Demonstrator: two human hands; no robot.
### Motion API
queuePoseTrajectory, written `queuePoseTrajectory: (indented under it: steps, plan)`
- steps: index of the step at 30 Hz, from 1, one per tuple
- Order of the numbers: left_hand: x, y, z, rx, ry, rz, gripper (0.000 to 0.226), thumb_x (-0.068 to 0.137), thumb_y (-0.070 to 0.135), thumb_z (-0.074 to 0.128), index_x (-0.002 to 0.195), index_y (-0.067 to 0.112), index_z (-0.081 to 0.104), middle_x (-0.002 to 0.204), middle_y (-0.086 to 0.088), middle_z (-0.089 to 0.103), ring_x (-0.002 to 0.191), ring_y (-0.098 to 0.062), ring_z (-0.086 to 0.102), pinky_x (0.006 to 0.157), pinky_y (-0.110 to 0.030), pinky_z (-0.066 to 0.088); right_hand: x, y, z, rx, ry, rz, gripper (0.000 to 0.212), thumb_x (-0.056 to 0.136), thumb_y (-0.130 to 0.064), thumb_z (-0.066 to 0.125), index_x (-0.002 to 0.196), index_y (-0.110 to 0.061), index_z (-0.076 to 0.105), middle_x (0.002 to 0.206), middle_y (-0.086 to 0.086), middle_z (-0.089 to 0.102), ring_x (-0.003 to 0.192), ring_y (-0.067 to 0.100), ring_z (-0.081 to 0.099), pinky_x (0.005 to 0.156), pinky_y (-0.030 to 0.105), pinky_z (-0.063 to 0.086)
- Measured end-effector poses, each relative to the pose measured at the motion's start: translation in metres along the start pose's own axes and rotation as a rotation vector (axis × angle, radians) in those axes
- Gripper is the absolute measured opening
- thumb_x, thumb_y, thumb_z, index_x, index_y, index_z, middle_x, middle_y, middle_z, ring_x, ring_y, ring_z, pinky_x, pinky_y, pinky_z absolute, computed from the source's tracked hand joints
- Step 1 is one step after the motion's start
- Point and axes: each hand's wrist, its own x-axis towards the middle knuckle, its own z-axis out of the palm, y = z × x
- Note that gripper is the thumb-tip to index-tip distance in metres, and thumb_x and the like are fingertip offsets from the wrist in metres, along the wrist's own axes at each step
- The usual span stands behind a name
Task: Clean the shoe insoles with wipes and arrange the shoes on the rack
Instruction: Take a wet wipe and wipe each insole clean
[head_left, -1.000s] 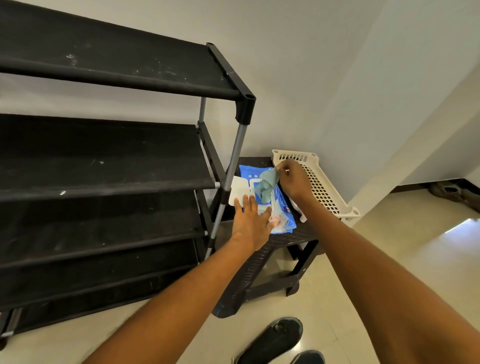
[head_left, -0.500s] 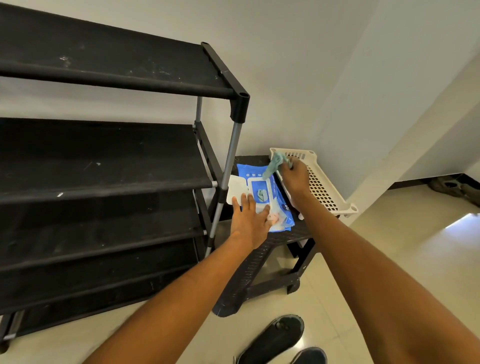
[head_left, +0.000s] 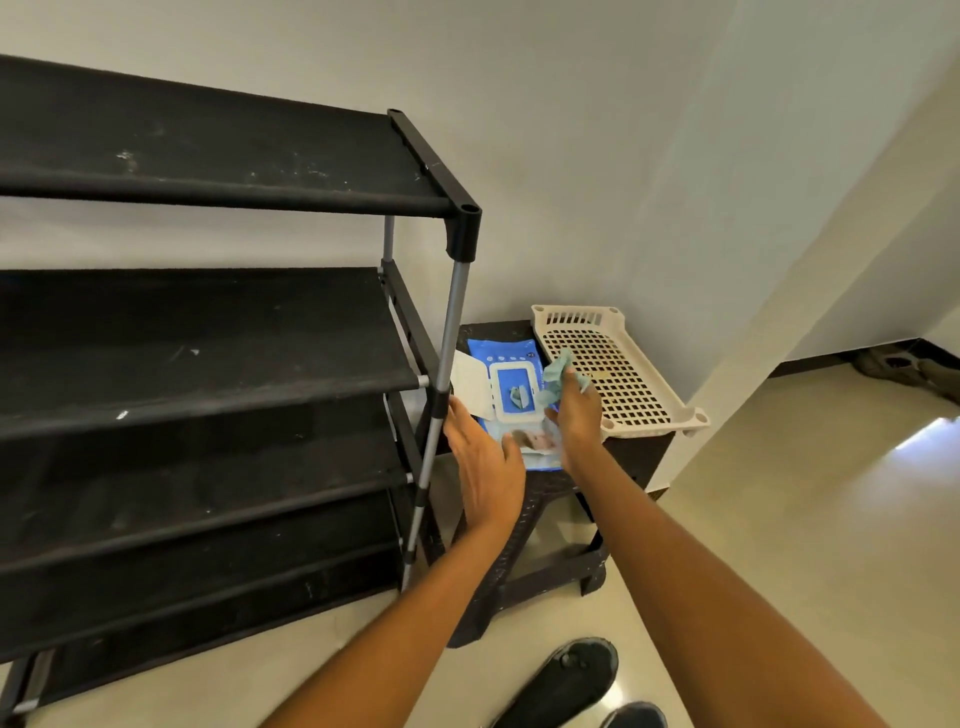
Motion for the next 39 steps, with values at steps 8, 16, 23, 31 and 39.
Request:
queuePoseTrajectory:
  steps: [8, 16, 23, 31, 39]
  plan:
    - [0.026, 0.0, 0.0, 0.185, -0.056, 0.002, 0.052, 0.098, 0.011, 0.043, 0.147, 0.014, 0.028, 0.149, -0.009, 0.031, 0.133, -0.023, 0.036, 0.1, -0.034, 0.041, 0.008, 0.001, -0.006, -1.286, -0.38, -0.616, 0.031, 0.097, -0.018, 0.039, 0.127, -0.016, 0.047, 0.117, 0.013, 0.049, 0.098, 0.029, 0.056, 0.072, 0.033, 0.041]
    - [0.02, -0.003, 0.001, 0.217, -0.088, 0.15, 0.068, 0.094, 0.013, 0.05, 0.15, 0.017, 0.013, 0.153, -0.009, 0.026, 0.135, -0.022, 0.035, 0.105, -0.042, 0.041, 0.008, 0.006, -0.009, -1.641, -0.458, -0.733, 0.044, 0.097, -0.026, 0.045, 0.139, -0.023, 0.035, 0.126, 0.012, 0.04, 0.114, 0.027, 0.044, 0.075, 0.037, 0.047]
    - [0.023, -0.013, 0.0, 0.514, -0.164, 0.421, 0.075, 0.093, 0.018, 0.048, 0.15, 0.015, -0.002, 0.155, -0.014, 0.021, 0.143, -0.027, 0.023, 0.119, -0.043, 0.015, 0.01, 0.003, -0.012, -1.064, -0.26, -0.554, 0.034, 0.086, -0.004, 0.052, 0.119, -0.012, 0.052, 0.116, 0.013, 0.049, 0.097, 0.028, 0.054, 0.068, 0.03, 0.038]
    - [0.016, -0.033, 0.01, 0.963, -0.476, 0.528, 0.061, 0.096, 0.051, 0.004, 0.151, 0.023, 0.012, 0.16, -0.005, -0.001, 0.146, -0.023, -0.009, 0.116, -0.043, -0.008, 0.007, -0.008, -0.019, -0.524, 0.136, -0.384, 0.017, 0.095, -0.019, 0.051, 0.108, -0.008, 0.053, 0.103, 0.01, 0.061, 0.088, 0.018, 0.056, 0.069, 0.025, 0.04]
    - [0.025, -0.017, 0.019, 1.064, -0.518, 0.453, 0.056, 0.101, 0.044, 0.018, 0.151, 0.018, 0.014, 0.159, -0.009, 0.002, 0.146, -0.027, -0.007, 0.116, -0.048, -0.006, 0.008, -0.009, -0.035, -0.448, 0.158, -0.377, 0.016, 0.093, -0.026, 0.056, 0.1, -0.012, 0.057, 0.1, 0.006, 0.063, 0.09, 0.019, 0.058, 0.07, 0.03, 0.046]
